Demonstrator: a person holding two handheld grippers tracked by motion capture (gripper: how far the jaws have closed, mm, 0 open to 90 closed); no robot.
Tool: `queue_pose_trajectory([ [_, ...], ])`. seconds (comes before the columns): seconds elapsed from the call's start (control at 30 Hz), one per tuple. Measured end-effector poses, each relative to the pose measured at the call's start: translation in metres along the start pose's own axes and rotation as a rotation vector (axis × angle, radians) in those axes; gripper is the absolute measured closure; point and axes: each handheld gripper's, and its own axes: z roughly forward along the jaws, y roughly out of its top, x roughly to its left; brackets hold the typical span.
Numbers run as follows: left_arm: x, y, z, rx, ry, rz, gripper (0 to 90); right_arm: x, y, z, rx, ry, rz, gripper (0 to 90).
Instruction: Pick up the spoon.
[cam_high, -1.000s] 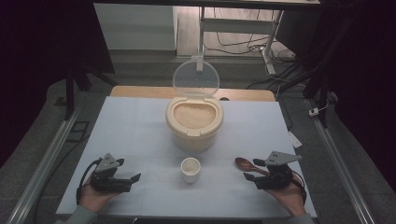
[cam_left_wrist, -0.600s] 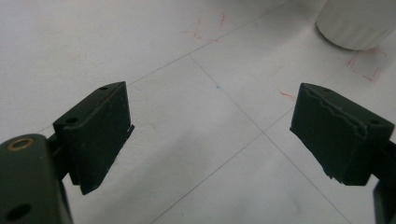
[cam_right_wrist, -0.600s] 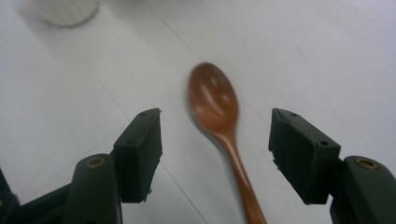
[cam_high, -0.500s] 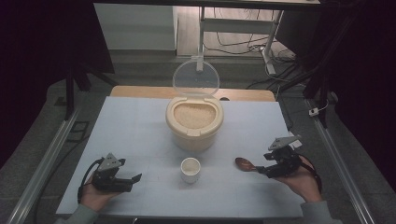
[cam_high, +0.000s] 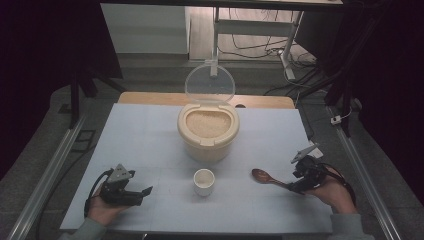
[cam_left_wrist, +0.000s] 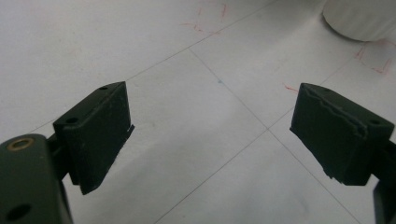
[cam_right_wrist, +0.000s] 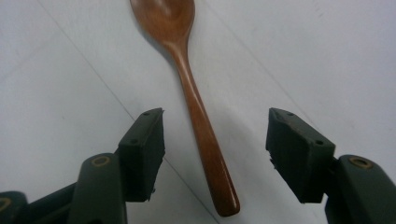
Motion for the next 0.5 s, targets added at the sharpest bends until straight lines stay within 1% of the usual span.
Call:
queue_pose_trajectory([
  [0.07, 0.0, 0.0, 0.0, 0.0, 0.001, 0.0, 11.8, 0.0, 0.0, 0.003, 0.016, 0.009, -0.011, 42.1],
  [0.17, 0.001, -0.001, 0.0, 0.003, 0.002, 0.0, 11.8, 0.0, 0.0, 0.006, 0.03, 0.009, -0.019, 44.3],
  [0.2, 0.001, -0.001, 0.0, 0.005, 0.002, 0.0, 11.8, -0.001, 0.0, 0.009, 0.048, 0.015, -0.023, 46.3],
  [0.33, 0.001, -0.001, 0.0, 0.005, 0.002, 0.001, 11.8, -0.001, 0.0, 0.015, 0.066, 0.021, -0.035, 49.6],
  [0.5, 0.002, -0.001, 0.0, 0.007, 0.005, 0.002, 11.8, -0.002, 0.0, 0.021, 0.089, 0.021, -0.049, 56.9],
])
